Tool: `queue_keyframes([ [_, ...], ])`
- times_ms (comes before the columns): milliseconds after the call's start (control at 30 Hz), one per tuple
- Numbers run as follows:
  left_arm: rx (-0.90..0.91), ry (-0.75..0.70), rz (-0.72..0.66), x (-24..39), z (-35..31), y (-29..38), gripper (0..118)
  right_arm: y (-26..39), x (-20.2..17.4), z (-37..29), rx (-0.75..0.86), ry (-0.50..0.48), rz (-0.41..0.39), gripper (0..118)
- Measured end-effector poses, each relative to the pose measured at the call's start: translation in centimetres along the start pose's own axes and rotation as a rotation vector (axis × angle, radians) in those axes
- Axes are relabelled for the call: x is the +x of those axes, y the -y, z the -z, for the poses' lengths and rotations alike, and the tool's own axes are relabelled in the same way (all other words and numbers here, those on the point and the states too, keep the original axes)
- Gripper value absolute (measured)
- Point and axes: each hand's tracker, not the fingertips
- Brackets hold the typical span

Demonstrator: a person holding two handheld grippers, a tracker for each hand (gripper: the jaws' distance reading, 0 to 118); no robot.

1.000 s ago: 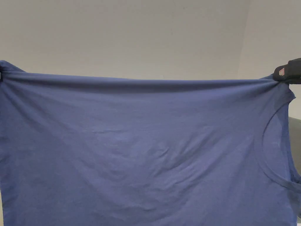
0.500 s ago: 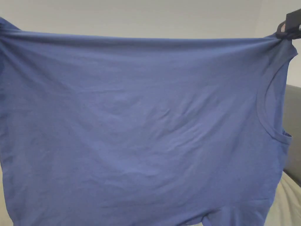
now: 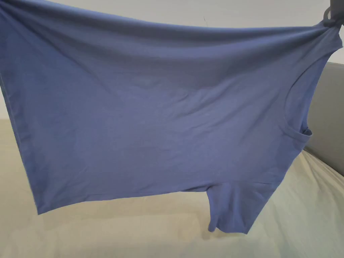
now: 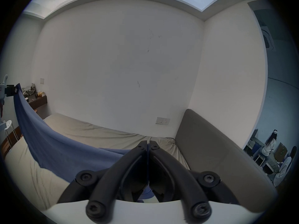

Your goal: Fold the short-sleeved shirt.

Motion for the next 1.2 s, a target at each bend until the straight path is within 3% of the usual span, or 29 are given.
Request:
queue_keyframes([
  [167,-0.057,-0.003,-0.042,-1.5,2.1,4.7,0,4.5,-1.3,3.6,-0.080,-0.044,-0.020,2],
  [233,-0.074,0.001,-0.036,-2.0,2.7,7.1,0,7.0,-1.6,4.8,-0.121,-0.070,0.017,2],
  [333,-0.136,-0.025,0.064,-1.7,2.8,12.0,0,11.7,-2.5,5.3,-0.161,-0.095,0.053,2],
  [367,-0.151,-0.009,0.098,-1.4,1.8,14.0,0,13.9,-2.9,5.4,-0.188,-0.107,0.071,2],
  [567,-0.225,0.047,-0.035,-3.1,-2.5,27.3,0,29.1,-6.0,3.7,-0.331,-0.169,0.043,2],
  [667,-0.280,0.078,-0.107,-3.2,-6.6,35.0,0,37.7,-7.3,1.5,-0.429,-0.224,0.188,2],
  [800,-0.444,0.079,-0.110,-4.3,-9.8,43.4,0,47.5,-10.1,-2.1,-0.575,-0.242,0.110,2],
  [867,-0.498,0.098,-0.122,-5.2,-11.6,46.9,0,51.8,-10.0,-2.8,-0.617,-0.251,0.140,2],
  [1067,-0.547,0.096,-0.180,-9.1,-15.9,51.2,0,55.5,-9.6,-6.6,-0.614,-0.248,0.280,2],
  [1200,-0.531,0.096,-0.278,-12.0,-18.2,51.6,0,55.5,-8.8,-9.1,-0.600,-0.235,0.262,2],
])
